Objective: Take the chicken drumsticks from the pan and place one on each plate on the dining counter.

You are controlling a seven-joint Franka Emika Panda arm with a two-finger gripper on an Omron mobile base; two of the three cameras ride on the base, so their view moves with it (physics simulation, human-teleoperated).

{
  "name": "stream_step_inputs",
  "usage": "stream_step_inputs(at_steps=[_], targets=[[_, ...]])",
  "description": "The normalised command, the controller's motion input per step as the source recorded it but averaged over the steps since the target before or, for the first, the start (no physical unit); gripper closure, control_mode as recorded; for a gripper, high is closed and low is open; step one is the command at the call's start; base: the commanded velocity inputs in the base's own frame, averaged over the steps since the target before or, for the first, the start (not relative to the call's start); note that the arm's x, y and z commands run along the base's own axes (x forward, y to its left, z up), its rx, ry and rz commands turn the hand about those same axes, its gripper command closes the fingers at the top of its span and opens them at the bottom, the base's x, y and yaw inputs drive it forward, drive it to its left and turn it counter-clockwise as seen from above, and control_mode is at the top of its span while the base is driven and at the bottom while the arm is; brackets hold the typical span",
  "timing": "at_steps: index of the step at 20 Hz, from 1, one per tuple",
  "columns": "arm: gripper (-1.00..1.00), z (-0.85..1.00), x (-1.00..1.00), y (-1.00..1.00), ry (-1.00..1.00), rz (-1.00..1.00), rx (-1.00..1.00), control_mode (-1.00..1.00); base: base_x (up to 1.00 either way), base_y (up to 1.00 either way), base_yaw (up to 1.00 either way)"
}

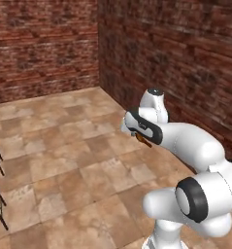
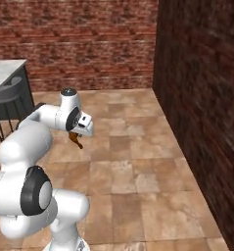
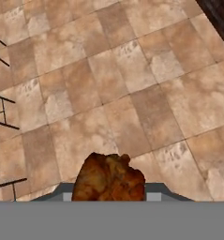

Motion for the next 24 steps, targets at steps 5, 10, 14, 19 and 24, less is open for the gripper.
stream_step_inputs(at_steps=[5, 10, 14, 19, 24], targets=[[1.0, 0.0, 0.0, 0.0, 0.0, 0.0, 0.0, 1.0, 1.0, -0.05, 0.1], [1.0, 0.0, 0.0, 0.0, 0.0, 0.0, 0.0, 1.0, 1.0, -0.04, 0.11], [1.0, 0.0, 0.0, 0.0, 0.0, 0.0, 0.0, 1.0, 1.0, -0.04, 0.11], [1.0, 0.0, 0.0, 0.0, 0.0, 0.0, 0.0, 1.0, 1.0, -0.04, 0.1], [1.0, 0.0, 0.0, 0.0, 0.0, 0.0, 0.0, 1.0, 1.0, -0.04, 0.1]])
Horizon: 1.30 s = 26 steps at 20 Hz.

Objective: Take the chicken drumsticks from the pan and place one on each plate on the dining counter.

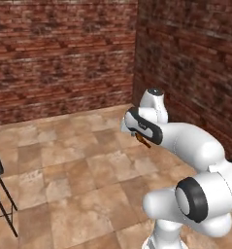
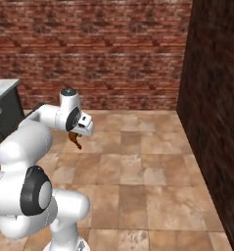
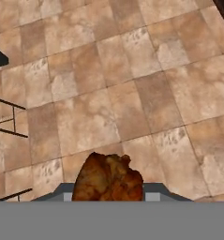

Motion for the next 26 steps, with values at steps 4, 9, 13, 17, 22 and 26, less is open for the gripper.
stream_step_inputs(at_steps=[4, 9, 13, 17, 22, 26], targets=[[1.0, 0.0, 0.0, 0.0, 0.0, 0.0, 0.0, 1.0, 1.0, -0.02, 0.12], [1.0, 0.0, 0.0, 0.0, 0.0, 0.0, 0.0, 1.0, 1.0, -0.01, 0.17], [1.0, 0.0, 0.0, 0.0, 0.0, 0.0, 0.0, 1.0, 1.0, -0.02, 0.19], [1.0, 0.0, 0.0, 0.0, 0.0, 0.0, 0.0, 1.0, 1.0, -0.03, 0.23], [1.0, 0.0, 0.0, 0.0, 0.0, 0.0, 0.0, 1.0, 1.0, -0.04, 0.28], [1.0, 0.0, 0.0, 0.0, 0.0, 0.0, 0.0, 1.0, 1.0, -0.06, 0.33]])
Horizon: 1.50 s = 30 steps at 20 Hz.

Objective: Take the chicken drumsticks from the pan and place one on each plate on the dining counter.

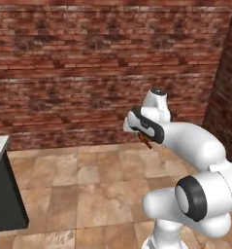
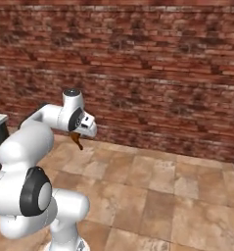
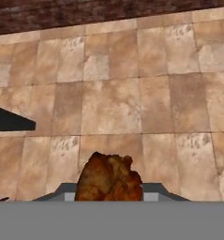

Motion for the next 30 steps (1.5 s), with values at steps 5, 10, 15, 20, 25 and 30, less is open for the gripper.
stream_step_inputs(at_steps=[5, 10, 15, 20, 25, 30], targets=[[1.0, 0.0, 0.0, 0.0, 0.0, 0.0, 0.0, 1.0, 1.0, -0.09, 0.37], [1.0, 0.0, 0.0, 0.0, 0.0, 0.0, 0.0, 1.0, 1.0, -0.12, 0.4], [1.0, 0.0, 0.0, 0.0, 0.0, 0.0, 0.0, 1.0, 0.88, -0.12, 0.59], [1.0, 0.0, 0.0, 0.0, 0.0, 0.0, 0.0, 1.0, 0.8, -0.11, 0.71], [1.0, 0.0, 0.0, 0.0, 0.0, 0.0, 0.0, 1.0, 0.77, -0.12, 0.74], [1.0, 0.0, 0.0, 0.0, 0.0, 0.0, 0.0, 1.0, 0.74, -0.4, 0.4]])
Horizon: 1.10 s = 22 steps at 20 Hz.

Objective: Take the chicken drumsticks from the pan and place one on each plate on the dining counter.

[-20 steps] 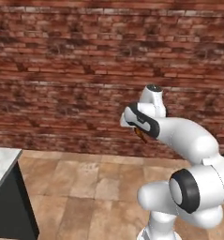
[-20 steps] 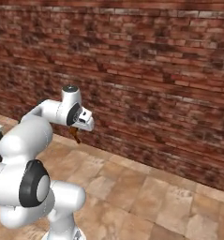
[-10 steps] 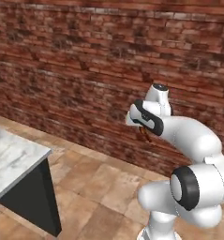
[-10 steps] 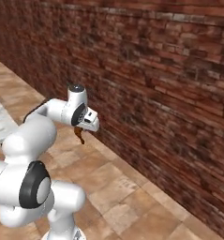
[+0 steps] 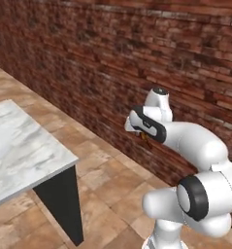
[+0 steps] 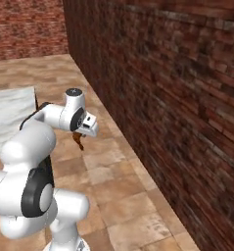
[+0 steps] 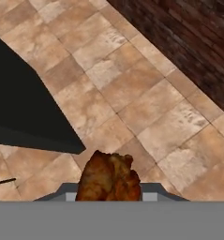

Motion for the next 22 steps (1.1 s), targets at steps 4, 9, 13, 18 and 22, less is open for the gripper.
stream_step_inputs(at_steps=[4, 9, 13, 18, 22], targets=[[1.0, 0.0, 0.0, 0.0, 0.0, 0.0, 0.0, 1.0, 0.62, -0.61, 0.19], [1.0, 0.0, 0.0, 0.0, 0.0, 0.0, 0.0, 1.0, 0.63, -0.65, 0.12], [1.0, 0.0, 0.0, 0.0, 0.0, 0.0, 0.0, 1.0, 0.9, -0.3, 0.26], [1.0, 0.0, 0.0, 0.0, 0.0, 0.0, 0.0, 1.0, 0.96, -0.03, 0.45], [1.0, 0.0, 0.0, 0.0, 0.0, 0.0, 0.0, 1.0, 0.98, -0.01, 0.44]])
